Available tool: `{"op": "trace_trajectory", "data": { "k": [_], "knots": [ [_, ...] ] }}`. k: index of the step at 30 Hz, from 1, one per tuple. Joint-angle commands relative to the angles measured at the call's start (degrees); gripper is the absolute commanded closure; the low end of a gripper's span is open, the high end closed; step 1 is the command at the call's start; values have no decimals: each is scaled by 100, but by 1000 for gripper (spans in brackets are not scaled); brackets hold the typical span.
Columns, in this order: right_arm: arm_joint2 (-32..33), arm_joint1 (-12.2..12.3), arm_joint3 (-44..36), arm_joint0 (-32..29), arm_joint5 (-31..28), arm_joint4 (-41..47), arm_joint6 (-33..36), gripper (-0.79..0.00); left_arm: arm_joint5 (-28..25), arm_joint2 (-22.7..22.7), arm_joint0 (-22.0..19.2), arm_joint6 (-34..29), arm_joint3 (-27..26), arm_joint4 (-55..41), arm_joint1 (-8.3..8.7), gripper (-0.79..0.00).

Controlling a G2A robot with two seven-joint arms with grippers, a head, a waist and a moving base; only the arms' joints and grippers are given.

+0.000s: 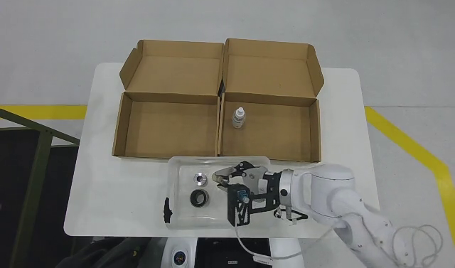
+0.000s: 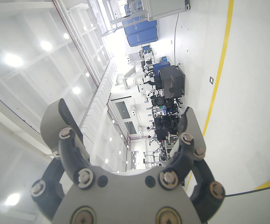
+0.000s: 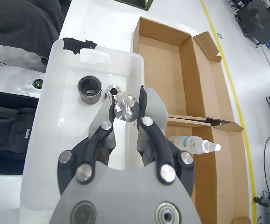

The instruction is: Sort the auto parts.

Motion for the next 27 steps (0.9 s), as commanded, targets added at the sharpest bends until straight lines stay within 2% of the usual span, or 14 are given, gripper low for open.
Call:
{"op": "trace_trajectory", "data": {
  "k": [1, 18, 27],
  "knots": [
    [94, 13, -51, -33, 45, -46, -130, 0, 0, 0, 0, 0, 0, 0, 0, -785],
    [766, 48, -214, -160, 724, 166, -1163, 0, 0, 0, 0, 0, 0, 0, 0, -785],
    [915, 33, -119, -49, 909, 517, -1336, 0, 0, 0, 0, 0, 0, 0, 0, -785]
  ]
}}
